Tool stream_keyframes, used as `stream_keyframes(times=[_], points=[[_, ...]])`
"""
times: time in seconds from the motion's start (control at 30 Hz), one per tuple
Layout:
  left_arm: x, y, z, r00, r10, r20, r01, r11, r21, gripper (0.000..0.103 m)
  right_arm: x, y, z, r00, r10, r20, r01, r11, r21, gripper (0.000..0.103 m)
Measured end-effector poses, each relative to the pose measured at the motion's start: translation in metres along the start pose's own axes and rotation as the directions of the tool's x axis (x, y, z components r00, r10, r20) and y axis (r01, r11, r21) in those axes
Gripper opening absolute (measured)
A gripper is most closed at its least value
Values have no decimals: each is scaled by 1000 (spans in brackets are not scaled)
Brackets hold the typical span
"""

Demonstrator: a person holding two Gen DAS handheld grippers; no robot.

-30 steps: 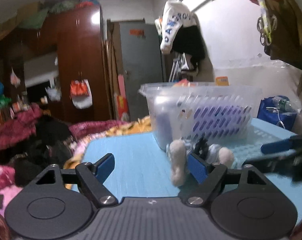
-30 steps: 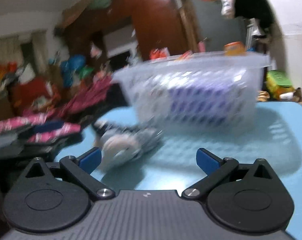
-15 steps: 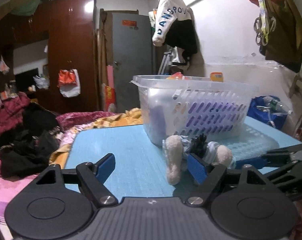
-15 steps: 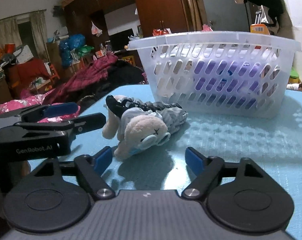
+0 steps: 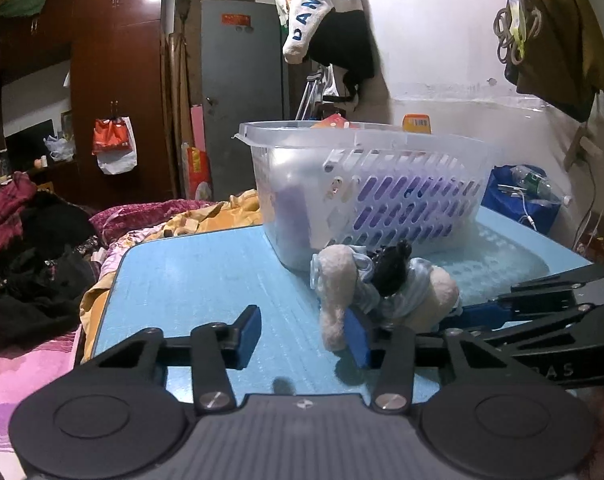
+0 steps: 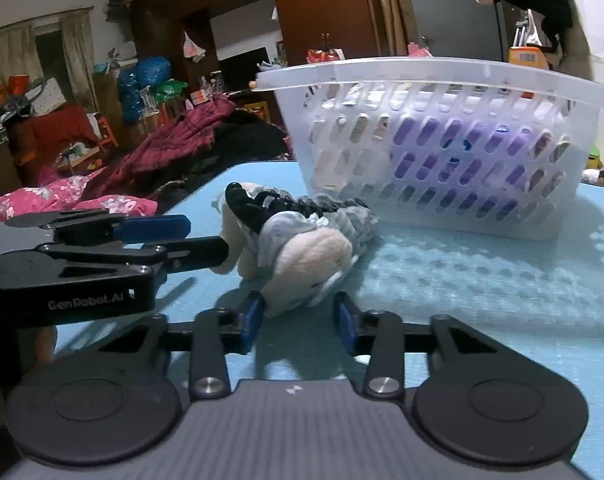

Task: Organize objects
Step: 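Close both grippers on the plush toy from opposite sides, then lift the plush toy with both grippers over the basket and lower it in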

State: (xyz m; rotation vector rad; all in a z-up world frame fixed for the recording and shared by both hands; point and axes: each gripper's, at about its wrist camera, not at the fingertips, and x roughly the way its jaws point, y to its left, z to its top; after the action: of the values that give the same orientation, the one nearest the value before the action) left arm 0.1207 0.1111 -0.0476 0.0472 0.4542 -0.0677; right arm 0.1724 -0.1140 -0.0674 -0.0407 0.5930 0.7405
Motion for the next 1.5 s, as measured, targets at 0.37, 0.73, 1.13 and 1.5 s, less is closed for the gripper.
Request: stream_keyframes(times=[0.37, 0.73, 1.13, 1.5], points=[[17, -15, 6, 998, -47, -41, 48, 999, 20, 46, -5, -12, 2, 1000, 12, 14, -12, 999, 46, 43], [16, -22, 6, 1000, -12, -22, 13, 999, 45, 16, -12, -6, 5, 1000, 4, 3, -4, 999, -38, 21], [-20, -52, 9, 992, -32, 124, 15, 991, 134, 16, -48, -25, 14, 999, 2, 47, 6, 988, -156, 19], [-51, -87, 46, 971, -59, 231, 11, 980, 201, 16, -107, -46, 38, 982, 18, 186, 14, 986, -166, 10]])
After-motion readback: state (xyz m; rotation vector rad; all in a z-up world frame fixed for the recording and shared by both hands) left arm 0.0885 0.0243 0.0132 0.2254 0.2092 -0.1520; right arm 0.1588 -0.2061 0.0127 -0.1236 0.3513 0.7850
